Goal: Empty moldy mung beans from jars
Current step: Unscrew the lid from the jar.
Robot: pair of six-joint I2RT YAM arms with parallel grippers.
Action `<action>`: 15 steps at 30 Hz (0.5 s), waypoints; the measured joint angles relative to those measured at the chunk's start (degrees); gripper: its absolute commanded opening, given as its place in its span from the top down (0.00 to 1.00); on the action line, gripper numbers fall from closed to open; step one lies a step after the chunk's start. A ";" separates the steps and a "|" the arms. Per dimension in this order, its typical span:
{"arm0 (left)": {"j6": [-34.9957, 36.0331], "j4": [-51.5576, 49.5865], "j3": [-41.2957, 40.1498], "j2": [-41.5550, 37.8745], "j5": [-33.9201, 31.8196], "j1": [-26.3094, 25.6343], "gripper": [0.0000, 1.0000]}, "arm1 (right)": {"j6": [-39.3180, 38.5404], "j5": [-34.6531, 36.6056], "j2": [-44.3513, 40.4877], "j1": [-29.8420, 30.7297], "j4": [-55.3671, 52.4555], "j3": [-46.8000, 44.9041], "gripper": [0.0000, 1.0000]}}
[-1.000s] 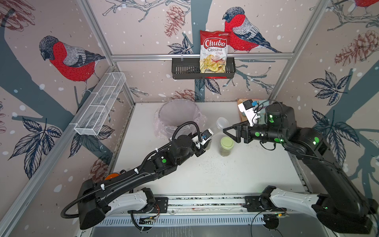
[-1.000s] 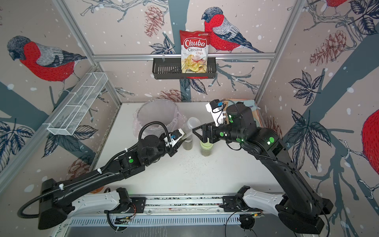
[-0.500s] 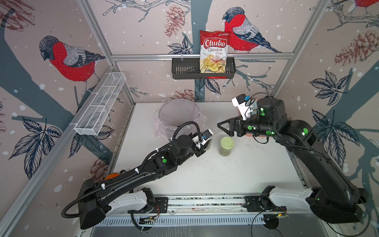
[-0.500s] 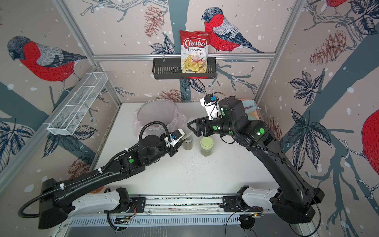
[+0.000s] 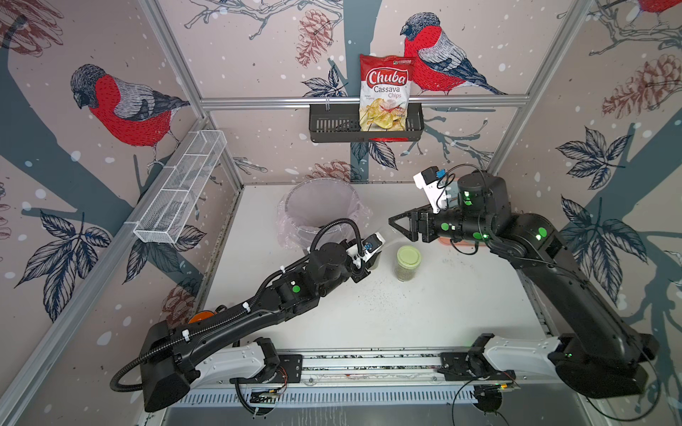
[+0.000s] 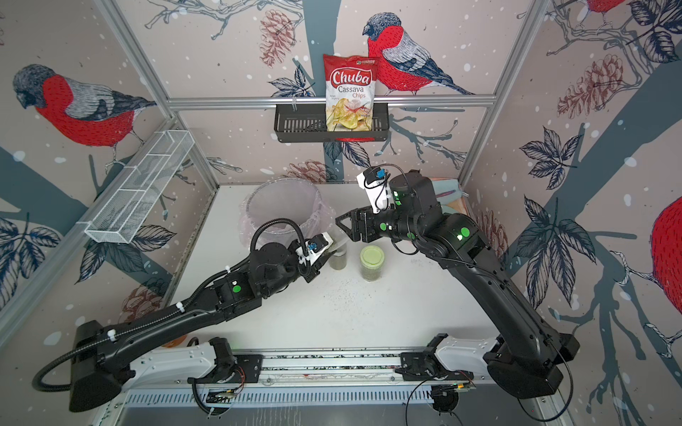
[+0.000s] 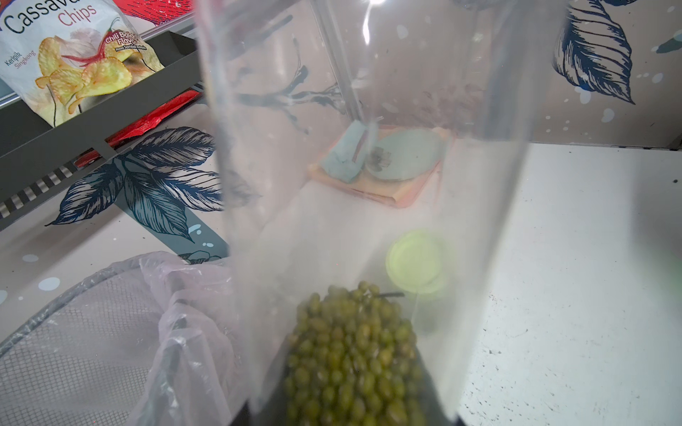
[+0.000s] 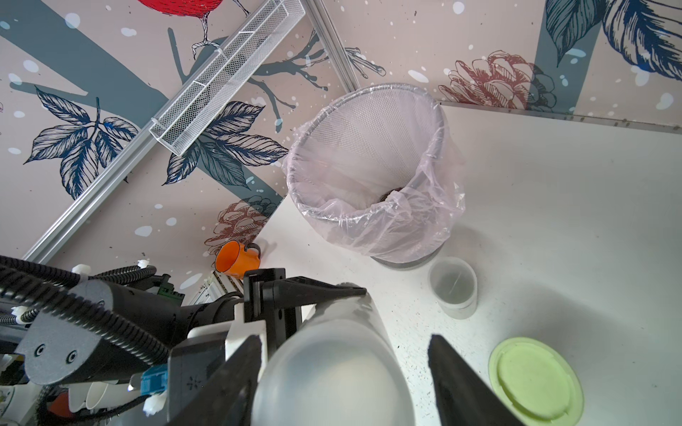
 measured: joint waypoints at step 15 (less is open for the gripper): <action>0.39 -0.22 0.00 0.00 -0.44 0.00 0.78 | 0.00 -1.29 -1.33 0.11 0.57 -2.05 0.47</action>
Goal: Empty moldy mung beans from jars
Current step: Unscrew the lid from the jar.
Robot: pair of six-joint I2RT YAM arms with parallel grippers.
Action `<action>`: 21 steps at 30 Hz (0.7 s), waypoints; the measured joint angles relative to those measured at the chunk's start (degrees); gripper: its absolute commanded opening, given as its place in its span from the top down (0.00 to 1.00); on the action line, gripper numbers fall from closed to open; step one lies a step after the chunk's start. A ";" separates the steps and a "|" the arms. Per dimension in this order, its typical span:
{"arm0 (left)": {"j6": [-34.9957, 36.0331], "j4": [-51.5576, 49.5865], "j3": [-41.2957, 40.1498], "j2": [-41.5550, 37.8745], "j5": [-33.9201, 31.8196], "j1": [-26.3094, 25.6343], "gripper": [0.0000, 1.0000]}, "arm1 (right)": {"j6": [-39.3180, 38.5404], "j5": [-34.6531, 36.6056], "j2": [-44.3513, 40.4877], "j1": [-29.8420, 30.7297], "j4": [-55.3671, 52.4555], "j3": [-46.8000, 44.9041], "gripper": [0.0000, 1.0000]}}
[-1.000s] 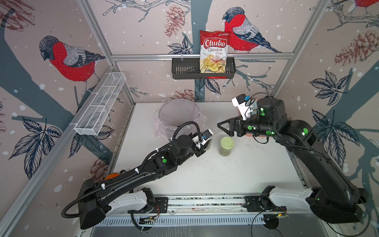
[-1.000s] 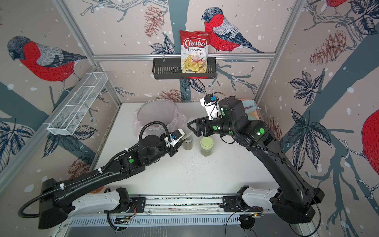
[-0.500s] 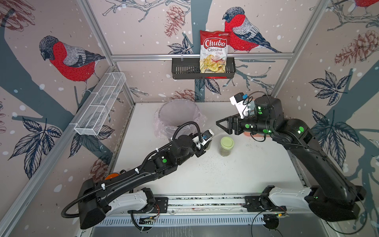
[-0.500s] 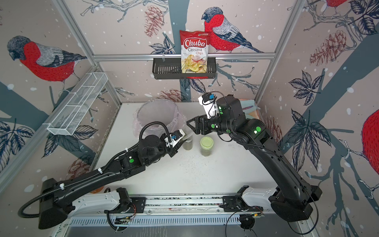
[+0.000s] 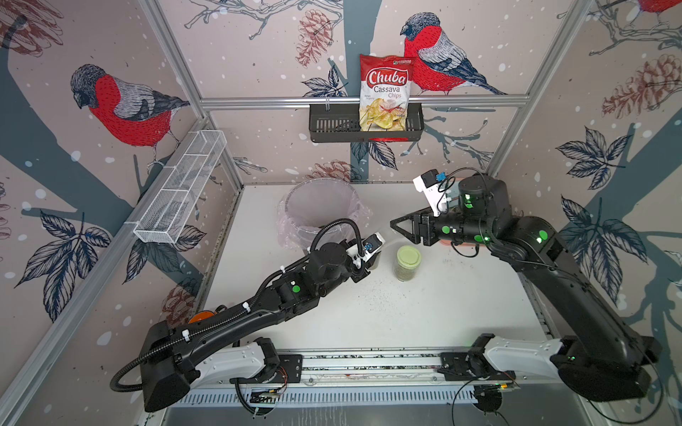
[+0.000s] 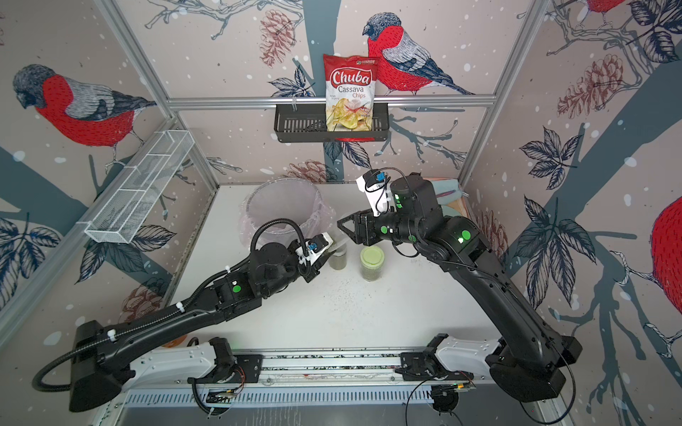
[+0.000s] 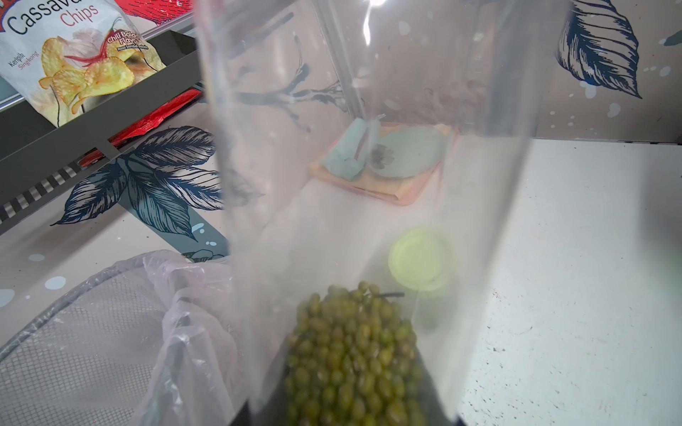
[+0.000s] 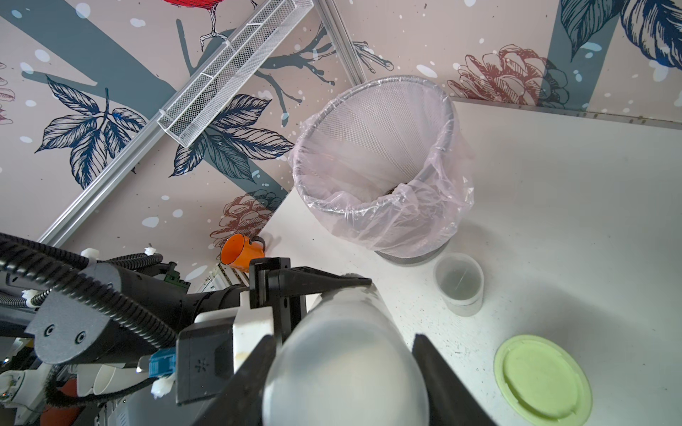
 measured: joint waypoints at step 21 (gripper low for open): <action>0.31 0.92 0.00 -0.28 0.68 0.00 0.79 | 0.22 -2.69 -1.66 -0.90 1.57 -0.92 0.48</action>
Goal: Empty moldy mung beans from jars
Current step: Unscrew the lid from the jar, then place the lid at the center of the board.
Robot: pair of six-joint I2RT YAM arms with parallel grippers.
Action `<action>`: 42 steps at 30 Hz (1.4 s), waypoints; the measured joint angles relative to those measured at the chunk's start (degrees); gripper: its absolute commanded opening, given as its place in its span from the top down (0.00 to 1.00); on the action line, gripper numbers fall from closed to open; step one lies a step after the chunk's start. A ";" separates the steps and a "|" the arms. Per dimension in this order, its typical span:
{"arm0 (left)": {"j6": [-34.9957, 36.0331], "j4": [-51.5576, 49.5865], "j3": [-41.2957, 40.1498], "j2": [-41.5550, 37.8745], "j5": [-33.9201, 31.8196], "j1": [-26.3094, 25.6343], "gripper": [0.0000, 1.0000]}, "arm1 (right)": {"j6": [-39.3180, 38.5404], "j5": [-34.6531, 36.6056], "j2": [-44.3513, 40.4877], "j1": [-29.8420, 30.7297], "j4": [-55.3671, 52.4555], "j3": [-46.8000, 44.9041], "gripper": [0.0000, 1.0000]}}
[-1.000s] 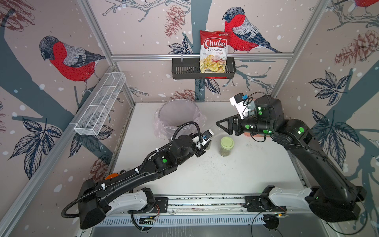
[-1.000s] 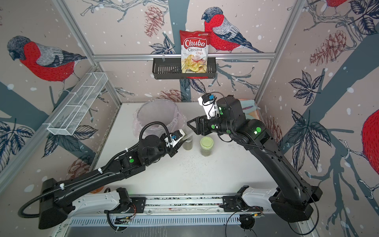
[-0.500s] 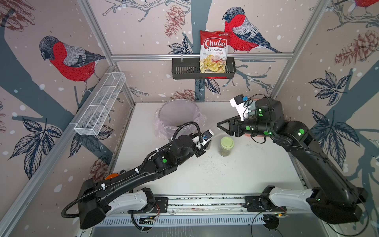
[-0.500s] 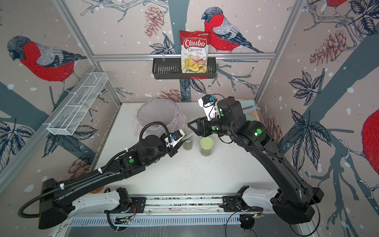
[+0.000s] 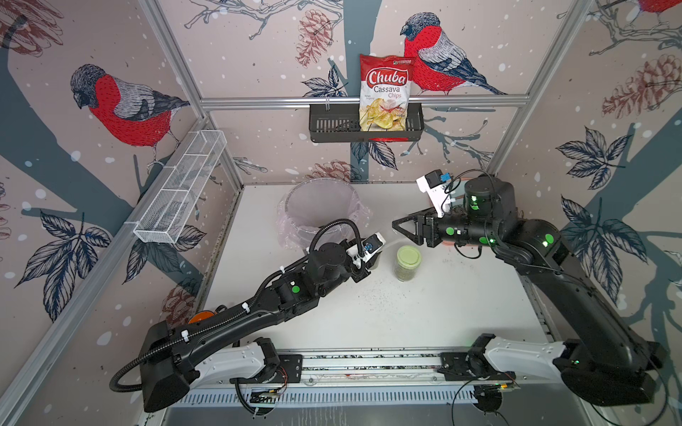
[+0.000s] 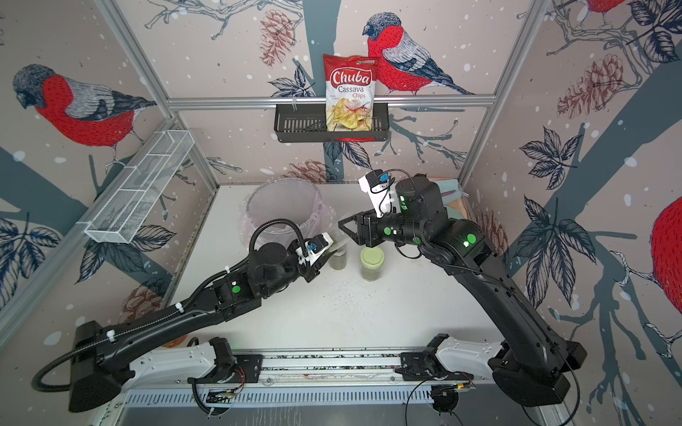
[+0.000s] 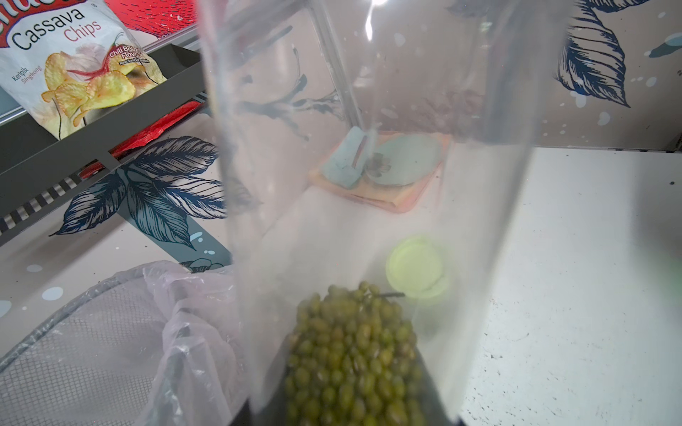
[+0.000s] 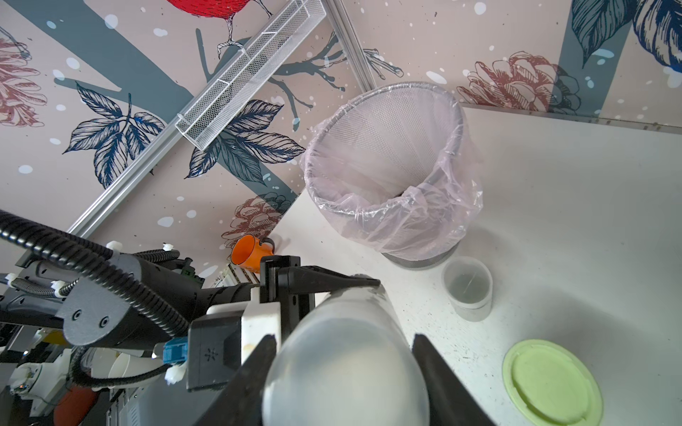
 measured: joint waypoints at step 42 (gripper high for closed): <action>-0.76 -0.46 0.02 -1.18 0.22 0.00 0.80 | -3.30 -3.17 12.35 -26.64 5.64 7.32 0.49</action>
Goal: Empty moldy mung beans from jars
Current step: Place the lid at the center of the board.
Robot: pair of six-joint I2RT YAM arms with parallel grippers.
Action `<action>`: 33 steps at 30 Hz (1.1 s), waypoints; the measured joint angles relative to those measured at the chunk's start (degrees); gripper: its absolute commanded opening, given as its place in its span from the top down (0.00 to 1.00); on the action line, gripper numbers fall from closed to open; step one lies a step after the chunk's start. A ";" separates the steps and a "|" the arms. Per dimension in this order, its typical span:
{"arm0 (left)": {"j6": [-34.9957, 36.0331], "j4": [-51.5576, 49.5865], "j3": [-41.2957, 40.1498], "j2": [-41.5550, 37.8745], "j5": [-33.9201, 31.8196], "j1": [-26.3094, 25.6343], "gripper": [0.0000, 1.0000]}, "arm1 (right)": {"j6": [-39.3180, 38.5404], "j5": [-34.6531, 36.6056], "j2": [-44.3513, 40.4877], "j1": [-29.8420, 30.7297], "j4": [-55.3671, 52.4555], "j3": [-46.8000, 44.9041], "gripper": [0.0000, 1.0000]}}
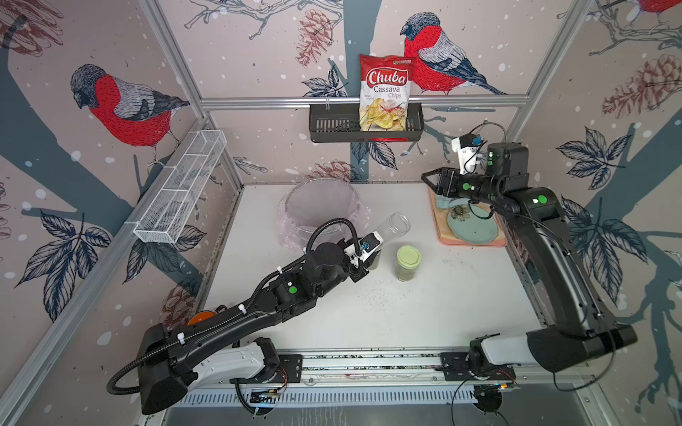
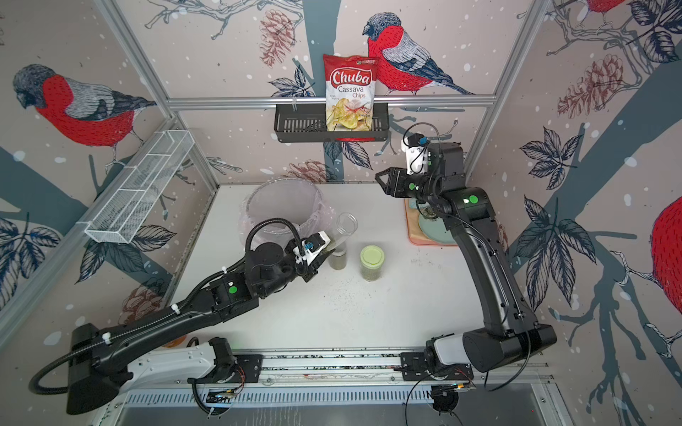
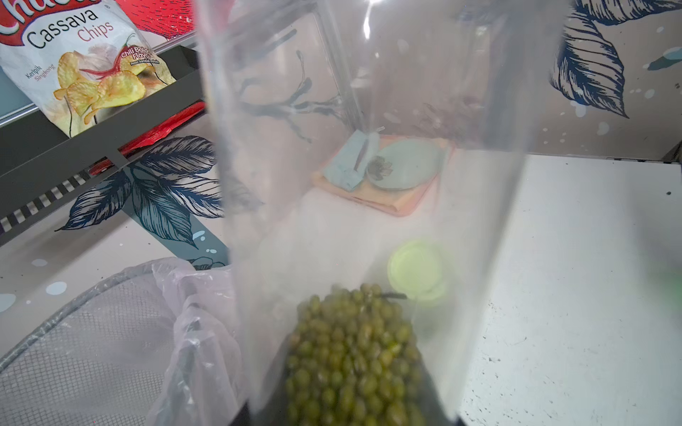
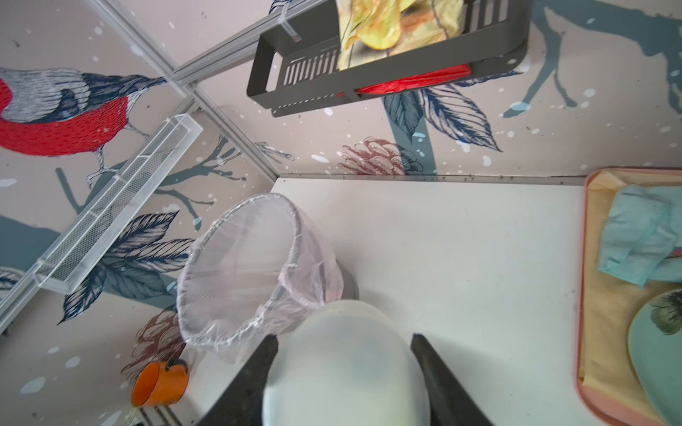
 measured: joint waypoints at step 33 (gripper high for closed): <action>-1.01 0.04 0.09 -0.48 2.03 -0.50 0.80 | 2.71 13.05 32.98 0.94 7.50 -0.81 0.52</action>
